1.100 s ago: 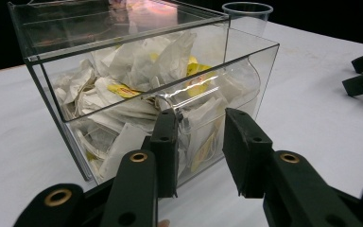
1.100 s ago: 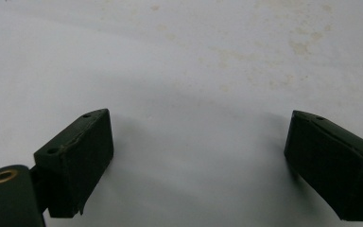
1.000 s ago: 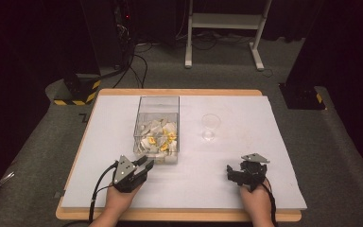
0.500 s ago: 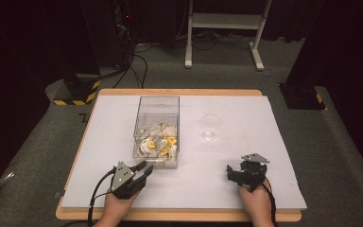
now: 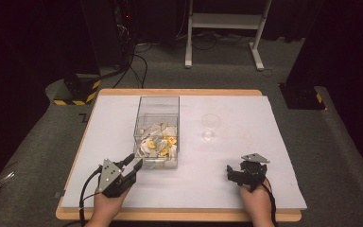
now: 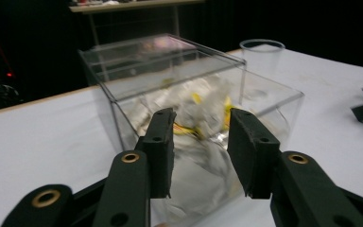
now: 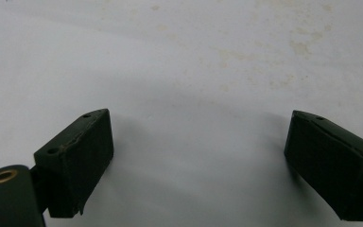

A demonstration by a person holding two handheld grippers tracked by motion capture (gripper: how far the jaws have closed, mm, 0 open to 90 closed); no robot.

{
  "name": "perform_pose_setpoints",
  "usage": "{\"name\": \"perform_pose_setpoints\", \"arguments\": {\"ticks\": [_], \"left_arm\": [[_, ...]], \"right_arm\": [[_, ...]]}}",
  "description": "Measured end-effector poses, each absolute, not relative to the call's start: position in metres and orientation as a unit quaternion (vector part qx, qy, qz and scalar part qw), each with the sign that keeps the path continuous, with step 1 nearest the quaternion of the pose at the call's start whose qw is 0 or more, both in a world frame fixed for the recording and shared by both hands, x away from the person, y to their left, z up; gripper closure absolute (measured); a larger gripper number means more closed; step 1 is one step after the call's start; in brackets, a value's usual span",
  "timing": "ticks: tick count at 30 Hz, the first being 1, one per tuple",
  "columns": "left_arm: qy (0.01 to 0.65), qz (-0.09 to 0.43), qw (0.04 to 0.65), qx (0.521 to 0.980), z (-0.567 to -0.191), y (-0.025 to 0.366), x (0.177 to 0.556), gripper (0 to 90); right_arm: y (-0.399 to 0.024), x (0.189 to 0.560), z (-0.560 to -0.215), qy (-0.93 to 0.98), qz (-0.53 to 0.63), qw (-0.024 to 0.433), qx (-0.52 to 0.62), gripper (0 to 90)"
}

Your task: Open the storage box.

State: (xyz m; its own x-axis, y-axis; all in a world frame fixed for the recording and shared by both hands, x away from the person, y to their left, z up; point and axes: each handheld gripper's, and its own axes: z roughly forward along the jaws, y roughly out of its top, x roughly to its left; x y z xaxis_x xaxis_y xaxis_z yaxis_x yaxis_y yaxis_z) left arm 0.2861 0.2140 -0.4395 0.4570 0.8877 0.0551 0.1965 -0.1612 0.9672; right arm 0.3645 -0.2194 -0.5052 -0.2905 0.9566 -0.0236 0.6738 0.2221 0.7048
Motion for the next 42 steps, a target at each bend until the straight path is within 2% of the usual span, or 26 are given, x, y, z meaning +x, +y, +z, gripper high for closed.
{"name": "perform_pose_setpoints", "arguments": {"ticks": [8, 12, 15, 20, 42], "left_arm": [[0.415, 0.334, 0.498, 0.684, -0.434, 0.22, 0.313, 51.9], [0.428, 0.324, 0.49, 0.687, -0.439, 0.222, 0.325, 51.7], [0.435, 0.321, 0.482, 0.689, -0.445, 0.221, 0.332, 54.0], [0.445, 0.314, 0.478, 0.689, -0.453, 0.221, 0.338, 63.4], [0.451, 0.309, 0.487, 0.681, -0.463, 0.222, 0.331, 72.3]], "right_arm": [[-0.219, 0.364, -0.505, 0.745, 0.3, 0.235, 0.548, 8.8], [-0.219, 0.364, -0.505, 0.745, 0.3, 0.235, 0.547, 8.8], [-0.219, 0.364, -0.505, 0.745, 0.3, 0.235, 0.548, 8.8], [-0.219, 0.364, -0.505, 0.744, 0.3, 0.235, 0.548, 8.8], [-0.219, 0.364, -0.505, 0.745, 0.3, 0.235, 0.548, 8.8]]}}
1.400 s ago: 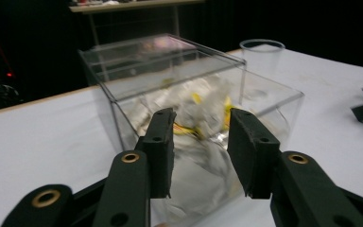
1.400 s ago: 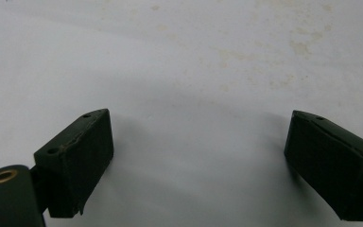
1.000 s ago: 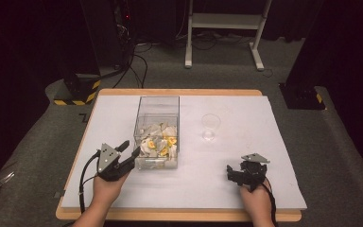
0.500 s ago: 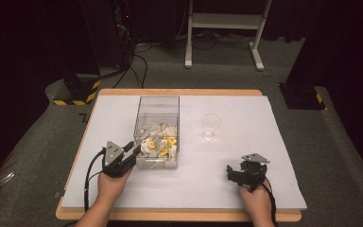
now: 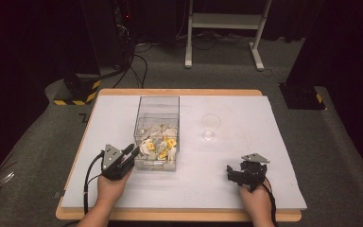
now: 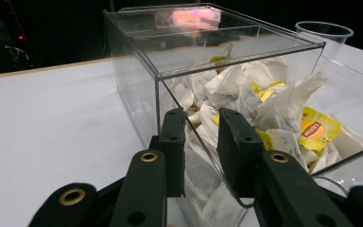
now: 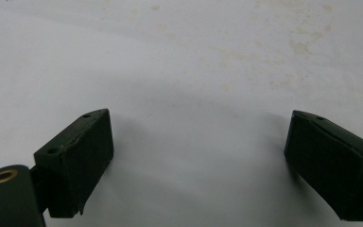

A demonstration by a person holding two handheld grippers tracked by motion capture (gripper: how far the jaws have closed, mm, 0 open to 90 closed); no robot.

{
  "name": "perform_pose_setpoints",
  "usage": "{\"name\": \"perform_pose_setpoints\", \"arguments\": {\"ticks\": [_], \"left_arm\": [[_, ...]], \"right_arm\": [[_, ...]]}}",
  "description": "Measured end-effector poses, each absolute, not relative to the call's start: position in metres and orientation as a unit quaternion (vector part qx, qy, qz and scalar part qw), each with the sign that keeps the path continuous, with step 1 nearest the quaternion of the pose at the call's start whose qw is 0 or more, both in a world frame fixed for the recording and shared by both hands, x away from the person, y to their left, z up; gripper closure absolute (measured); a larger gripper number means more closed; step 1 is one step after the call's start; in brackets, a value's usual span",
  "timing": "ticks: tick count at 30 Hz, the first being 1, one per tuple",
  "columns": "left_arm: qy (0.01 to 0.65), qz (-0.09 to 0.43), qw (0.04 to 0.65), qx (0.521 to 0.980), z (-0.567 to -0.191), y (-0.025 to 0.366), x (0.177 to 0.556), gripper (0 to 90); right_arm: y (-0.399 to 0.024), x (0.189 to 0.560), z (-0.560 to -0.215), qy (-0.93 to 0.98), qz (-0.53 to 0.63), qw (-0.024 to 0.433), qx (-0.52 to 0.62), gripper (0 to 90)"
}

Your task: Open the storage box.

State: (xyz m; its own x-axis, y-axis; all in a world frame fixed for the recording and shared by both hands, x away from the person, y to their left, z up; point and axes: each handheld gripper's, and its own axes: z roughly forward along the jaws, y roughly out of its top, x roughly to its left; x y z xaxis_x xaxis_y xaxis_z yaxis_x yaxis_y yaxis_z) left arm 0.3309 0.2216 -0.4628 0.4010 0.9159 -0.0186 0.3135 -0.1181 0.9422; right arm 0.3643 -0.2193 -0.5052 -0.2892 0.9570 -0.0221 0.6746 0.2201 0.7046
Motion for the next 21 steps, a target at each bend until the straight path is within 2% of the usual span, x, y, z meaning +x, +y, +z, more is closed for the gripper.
{"name": "perform_pose_setpoints", "arguments": {"ticks": [21], "left_arm": [[0.45, 0.316, 0.489, 0.677, -0.46, 0.22, 0.311, 75.7]], "right_arm": [[-0.219, 0.364, -0.505, 0.745, 0.3, 0.236, 0.548, 8.8]]}}
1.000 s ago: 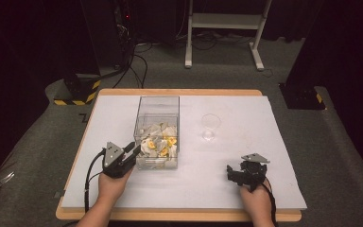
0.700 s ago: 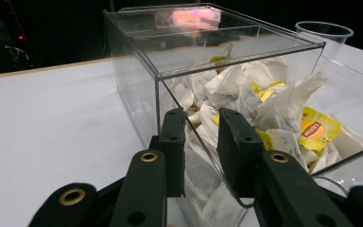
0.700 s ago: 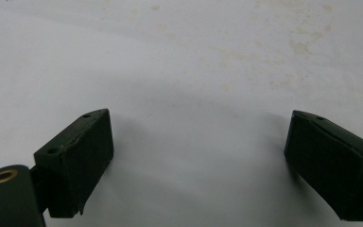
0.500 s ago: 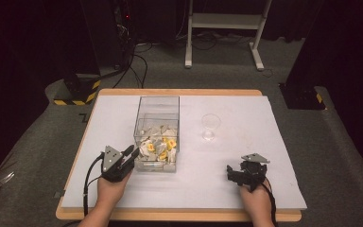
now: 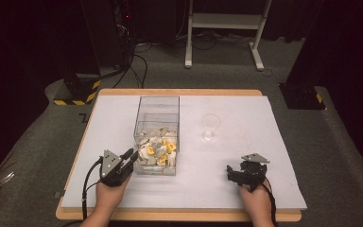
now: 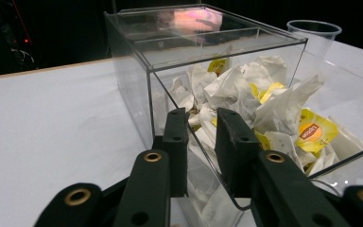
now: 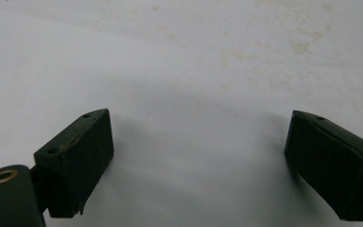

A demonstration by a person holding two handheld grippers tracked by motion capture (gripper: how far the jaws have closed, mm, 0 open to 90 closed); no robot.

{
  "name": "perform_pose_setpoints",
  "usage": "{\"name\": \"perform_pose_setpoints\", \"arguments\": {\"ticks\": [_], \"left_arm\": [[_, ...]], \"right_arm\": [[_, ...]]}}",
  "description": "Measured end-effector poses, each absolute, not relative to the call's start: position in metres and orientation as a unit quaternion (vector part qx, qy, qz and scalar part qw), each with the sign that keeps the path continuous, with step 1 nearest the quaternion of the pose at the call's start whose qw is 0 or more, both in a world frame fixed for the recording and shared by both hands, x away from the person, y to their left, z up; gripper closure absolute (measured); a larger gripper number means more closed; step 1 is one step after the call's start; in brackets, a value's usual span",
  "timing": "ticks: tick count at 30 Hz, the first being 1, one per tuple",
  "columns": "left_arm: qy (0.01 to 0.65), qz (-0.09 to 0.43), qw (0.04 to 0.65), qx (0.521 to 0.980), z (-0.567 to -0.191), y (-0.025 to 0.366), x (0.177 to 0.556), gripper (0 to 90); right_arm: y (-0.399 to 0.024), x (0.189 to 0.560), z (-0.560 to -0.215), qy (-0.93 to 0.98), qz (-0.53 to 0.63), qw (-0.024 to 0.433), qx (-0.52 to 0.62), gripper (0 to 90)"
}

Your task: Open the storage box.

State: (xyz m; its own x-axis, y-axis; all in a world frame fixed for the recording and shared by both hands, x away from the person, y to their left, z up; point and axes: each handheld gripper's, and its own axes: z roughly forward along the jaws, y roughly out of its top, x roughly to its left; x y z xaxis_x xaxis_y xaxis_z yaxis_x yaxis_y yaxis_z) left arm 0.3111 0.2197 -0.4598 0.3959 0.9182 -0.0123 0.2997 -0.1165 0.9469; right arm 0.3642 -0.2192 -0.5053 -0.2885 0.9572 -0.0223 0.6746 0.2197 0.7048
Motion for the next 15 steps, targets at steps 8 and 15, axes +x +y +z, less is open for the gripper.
{"name": "perform_pose_setpoints", "arguments": {"ticks": [8, 15], "left_arm": [[0.444, 0.33, 0.481, 0.68, -0.4608, 0.2167, 0.3094, 74.9], [0.454, 0.316, 0.484, 0.678, -0.4661, 0.2175, 0.3172, 66.0]], "right_arm": [[-0.2189, 0.364, -0.5053, 0.744, 0.3, 0.235, 0.549, 8.8], [-0.219, 0.3639, -0.5053, 0.744, 0.3, 0.235, 0.549, 8.8]]}}
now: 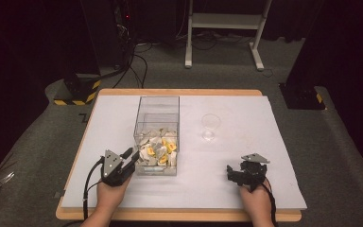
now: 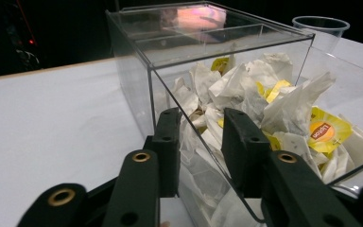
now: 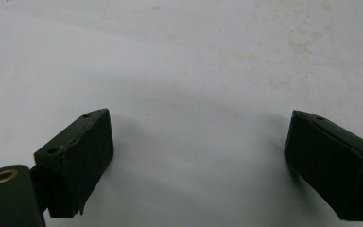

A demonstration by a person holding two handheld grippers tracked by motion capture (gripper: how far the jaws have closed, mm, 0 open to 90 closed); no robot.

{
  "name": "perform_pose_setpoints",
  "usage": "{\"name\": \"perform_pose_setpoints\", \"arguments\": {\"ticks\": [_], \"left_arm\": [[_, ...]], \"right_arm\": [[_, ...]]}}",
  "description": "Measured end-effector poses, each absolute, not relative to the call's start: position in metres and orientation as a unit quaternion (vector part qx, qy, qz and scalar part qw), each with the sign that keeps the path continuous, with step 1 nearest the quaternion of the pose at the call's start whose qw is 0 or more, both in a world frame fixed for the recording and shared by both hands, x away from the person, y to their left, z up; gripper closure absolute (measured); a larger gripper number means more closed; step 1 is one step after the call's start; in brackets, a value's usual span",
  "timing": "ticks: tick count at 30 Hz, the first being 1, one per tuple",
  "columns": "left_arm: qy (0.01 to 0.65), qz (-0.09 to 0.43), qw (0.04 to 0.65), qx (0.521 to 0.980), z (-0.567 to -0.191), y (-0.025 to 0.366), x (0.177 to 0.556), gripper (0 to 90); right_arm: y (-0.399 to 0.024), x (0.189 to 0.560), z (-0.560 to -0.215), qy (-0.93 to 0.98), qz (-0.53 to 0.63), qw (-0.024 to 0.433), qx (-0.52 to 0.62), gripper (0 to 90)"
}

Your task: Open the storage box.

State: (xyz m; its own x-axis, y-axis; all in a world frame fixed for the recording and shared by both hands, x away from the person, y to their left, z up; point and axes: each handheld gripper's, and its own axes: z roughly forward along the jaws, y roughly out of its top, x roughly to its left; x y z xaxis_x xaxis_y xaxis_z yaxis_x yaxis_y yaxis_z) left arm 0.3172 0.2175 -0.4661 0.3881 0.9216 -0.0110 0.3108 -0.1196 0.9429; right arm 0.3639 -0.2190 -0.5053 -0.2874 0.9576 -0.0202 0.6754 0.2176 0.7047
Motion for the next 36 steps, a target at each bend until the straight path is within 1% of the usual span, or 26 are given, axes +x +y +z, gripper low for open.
{"name": "perform_pose_setpoints", "arguments": {"ticks": [2, 4, 19, 31, 35, 36], "left_arm": [[0.456, 0.313, 0.485, 0.677, -0.466, 0.218, 0.317, 66.3], [0.454, 0.313, 0.486, 0.678, -0.466, 0.217, 0.315, 68.5], [0.462, 0.299, 0.489, 0.676, -0.466, 0.217, 0.301, 70.9], [0.46, 0.296, 0.492, 0.677, -0.466, 0.215, 0.287, 69.1], [0.454, 0.3, 0.493, 0.679, -0.465, 0.215, 0.288, 66.7], [0.453, 0.302, 0.492, 0.679, -0.464, 0.216, 0.288, 63.9]], "right_arm": [[-0.219, 0.364, -0.505, 0.744, 0.3, 0.235, 0.549, 8.8], [-0.219, 0.364, -0.505, 0.744, 0.3, 0.235, 0.548, 8.8], [-0.219, 0.364, -0.505, 0.745, 0.3, 0.235, 0.548, 8.8], [-0.219, 0.364, -0.505, 0.744, 0.3, 0.235, 0.548, 8.9], [-0.219, 0.364, -0.505, 0.744, 0.3, 0.236, 0.548, 8.9], [-0.219, 0.364, -0.505, 0.744, 0.3, 0.236, 0.548, 8.9]]}}
